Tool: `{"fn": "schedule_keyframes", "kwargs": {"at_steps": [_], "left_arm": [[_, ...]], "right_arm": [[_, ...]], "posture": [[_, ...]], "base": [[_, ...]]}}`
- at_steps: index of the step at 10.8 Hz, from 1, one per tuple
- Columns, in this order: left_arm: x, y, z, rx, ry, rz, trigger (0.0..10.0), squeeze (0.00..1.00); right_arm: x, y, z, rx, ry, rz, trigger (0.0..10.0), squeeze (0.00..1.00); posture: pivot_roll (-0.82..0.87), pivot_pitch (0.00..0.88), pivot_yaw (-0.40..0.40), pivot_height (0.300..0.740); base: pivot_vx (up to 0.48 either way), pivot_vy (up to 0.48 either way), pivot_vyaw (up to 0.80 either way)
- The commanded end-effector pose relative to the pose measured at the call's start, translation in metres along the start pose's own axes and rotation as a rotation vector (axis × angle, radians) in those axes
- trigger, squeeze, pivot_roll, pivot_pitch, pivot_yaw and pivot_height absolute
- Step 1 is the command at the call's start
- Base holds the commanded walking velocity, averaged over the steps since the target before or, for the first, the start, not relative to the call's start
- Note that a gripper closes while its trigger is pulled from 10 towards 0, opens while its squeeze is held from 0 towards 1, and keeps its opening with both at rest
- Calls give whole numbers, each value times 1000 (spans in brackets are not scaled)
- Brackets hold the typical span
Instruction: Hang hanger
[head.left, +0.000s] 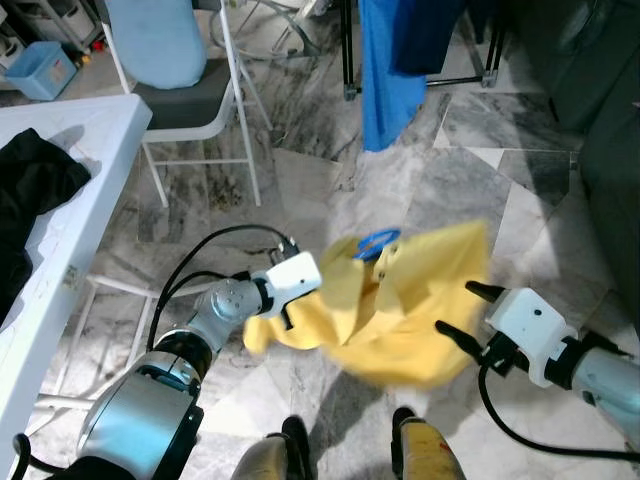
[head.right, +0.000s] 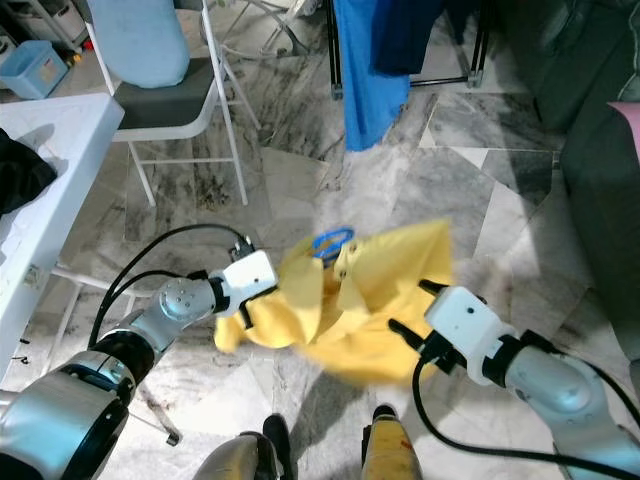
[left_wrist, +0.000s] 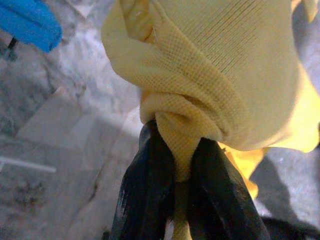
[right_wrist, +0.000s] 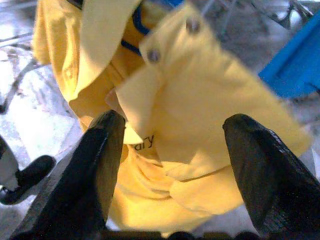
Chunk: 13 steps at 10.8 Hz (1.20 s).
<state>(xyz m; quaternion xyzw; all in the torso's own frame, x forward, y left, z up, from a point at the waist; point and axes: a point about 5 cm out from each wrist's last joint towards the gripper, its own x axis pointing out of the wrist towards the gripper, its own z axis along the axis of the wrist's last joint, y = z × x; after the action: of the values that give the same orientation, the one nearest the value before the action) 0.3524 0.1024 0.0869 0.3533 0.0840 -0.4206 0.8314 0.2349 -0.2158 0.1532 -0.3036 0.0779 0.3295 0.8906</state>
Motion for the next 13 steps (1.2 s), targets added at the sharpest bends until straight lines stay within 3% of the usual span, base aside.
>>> {"fn": "schedule_keyframes", "kwargs": {"at_steps": [1, 4, 6, 7, 8, 9, 10, 12, 13], "left_arm": [[-6, 4, -9, 13, 49, 8, 0, 0], [-8, -1, -1, 179, -10, -143, 0, 0], [-9, -1, 13, 251, -101, -201, 0, 0], [-8, 1, 19, 268, -131, -202, 0, 0], [-7, 2, 26, 283, -168, -210, 0, 0], [-7, 2, 34, 307, -217, -231, 0, 0], [-8, -1, 37, 316, -249, -270, 0, 0], [-10, -8, 30, 362, -223, -320, 0, 0], [-9, -5, 26, 331, -196, -291, 0, 0]], "right_arm": [[-2, 0, 5, -31, -12, 12, 10000, 1000], [-8, -28, -6, -117, 32, -66, 10000, 1000], [-6, -28, -18, -98, 70, 48, 10000, 1000], [-5, -23, -24, -31, 81, 139, 10000, 1000], [-7, -20, -33, -44, 127, 224, 10000, 1000], [-6, -21, -37, -77, 148, 265, 10000, 914], [-4, -23, -36, -110, 146, 286, 10000, 514], [3, -26, -13, -132, 73, 331, 10000, 490], [3, -26, 5, -123, 12, 352, 10000, 490]], "posture": [[-301, 283, 178, 740], [-291, 286, 182, 740], [-278, 288, 185, 740], [-272, 290, 186, 740], [-261, 291, 189, 740], [-257, 293, 193, 740], [-256, 293, 194, 740], [-253, 292, 195, 740], [-252, 291, 194, 740]], "base": [[0, 0, 0], [0, 0, 0], [0, 0, 0], [0, 0, 0], [0, 0, 0], [0, 0, 0], [0, 0, 0], [0, 0, 0], [0, 0, 0]]}}
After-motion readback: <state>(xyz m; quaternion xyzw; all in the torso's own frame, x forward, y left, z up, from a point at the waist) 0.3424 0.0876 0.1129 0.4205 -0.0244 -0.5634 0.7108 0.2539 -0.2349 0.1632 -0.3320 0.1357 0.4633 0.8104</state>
